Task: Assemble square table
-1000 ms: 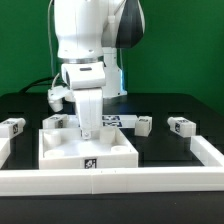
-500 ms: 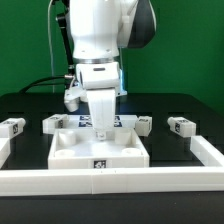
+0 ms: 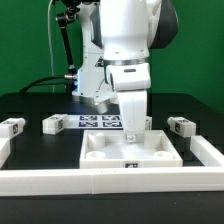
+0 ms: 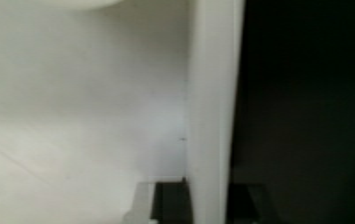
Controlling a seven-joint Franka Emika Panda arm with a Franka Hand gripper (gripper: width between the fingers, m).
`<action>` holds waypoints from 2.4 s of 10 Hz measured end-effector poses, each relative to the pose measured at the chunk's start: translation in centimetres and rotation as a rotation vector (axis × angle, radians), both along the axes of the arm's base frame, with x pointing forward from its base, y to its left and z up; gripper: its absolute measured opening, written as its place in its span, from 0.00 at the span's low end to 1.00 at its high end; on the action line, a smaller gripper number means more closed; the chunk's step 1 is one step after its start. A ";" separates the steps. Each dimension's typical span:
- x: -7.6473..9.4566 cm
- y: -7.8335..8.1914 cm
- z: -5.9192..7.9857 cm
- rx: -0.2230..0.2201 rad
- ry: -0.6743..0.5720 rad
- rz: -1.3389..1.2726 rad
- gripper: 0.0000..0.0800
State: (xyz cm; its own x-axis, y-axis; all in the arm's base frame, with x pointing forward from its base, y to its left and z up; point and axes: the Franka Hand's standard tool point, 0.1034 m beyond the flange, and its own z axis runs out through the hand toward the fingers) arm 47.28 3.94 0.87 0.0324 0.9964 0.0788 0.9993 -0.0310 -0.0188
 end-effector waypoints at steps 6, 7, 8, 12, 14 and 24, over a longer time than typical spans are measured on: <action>1.9 3.2 0.0 0.012 -0.029 0.063 0.08; 1.9 3.7 0.1 0.013 -0.025 0.055 0.08; 2.1 3.8 0.1 0.014 -0.025 0.053 0.08; 2.1 3.6 0.0 0.013 -0.023 0.049 0.36; 2.1 3.6 -0.1 0.013 -0.022 0.049 0.61; -0.2 6.9 4.9 0.011 -0.084 -0.091 0.81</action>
Offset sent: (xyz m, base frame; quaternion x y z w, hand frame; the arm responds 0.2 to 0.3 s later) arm 0.0161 0.0229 -0.0059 -0.0106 -0.0058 -0.0387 0.9992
